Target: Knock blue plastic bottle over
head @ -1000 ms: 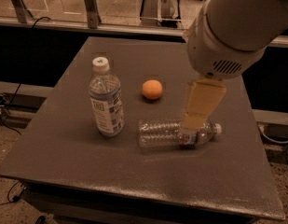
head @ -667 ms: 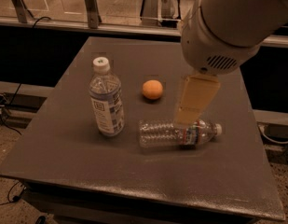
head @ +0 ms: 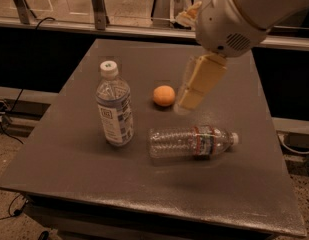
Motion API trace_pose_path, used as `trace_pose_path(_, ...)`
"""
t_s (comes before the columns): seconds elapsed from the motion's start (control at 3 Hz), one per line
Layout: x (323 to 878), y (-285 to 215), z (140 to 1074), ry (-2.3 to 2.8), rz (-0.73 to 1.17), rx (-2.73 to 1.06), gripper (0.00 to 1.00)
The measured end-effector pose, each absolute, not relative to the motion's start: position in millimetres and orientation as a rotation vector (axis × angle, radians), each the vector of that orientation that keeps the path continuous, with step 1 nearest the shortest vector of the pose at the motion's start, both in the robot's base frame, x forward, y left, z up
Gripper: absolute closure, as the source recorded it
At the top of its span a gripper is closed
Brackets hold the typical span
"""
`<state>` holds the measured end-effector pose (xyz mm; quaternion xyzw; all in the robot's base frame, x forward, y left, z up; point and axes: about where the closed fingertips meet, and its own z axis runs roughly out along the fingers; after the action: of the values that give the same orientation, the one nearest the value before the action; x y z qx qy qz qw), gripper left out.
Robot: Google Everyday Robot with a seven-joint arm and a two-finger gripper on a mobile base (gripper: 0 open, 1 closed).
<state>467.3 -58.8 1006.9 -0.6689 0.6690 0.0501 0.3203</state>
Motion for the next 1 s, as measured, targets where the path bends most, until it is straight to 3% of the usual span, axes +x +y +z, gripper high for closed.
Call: trace_pose_path(1.0, 491.6, 65.3, 998.7, 1.391, 0.903, -1.428, 0.00)
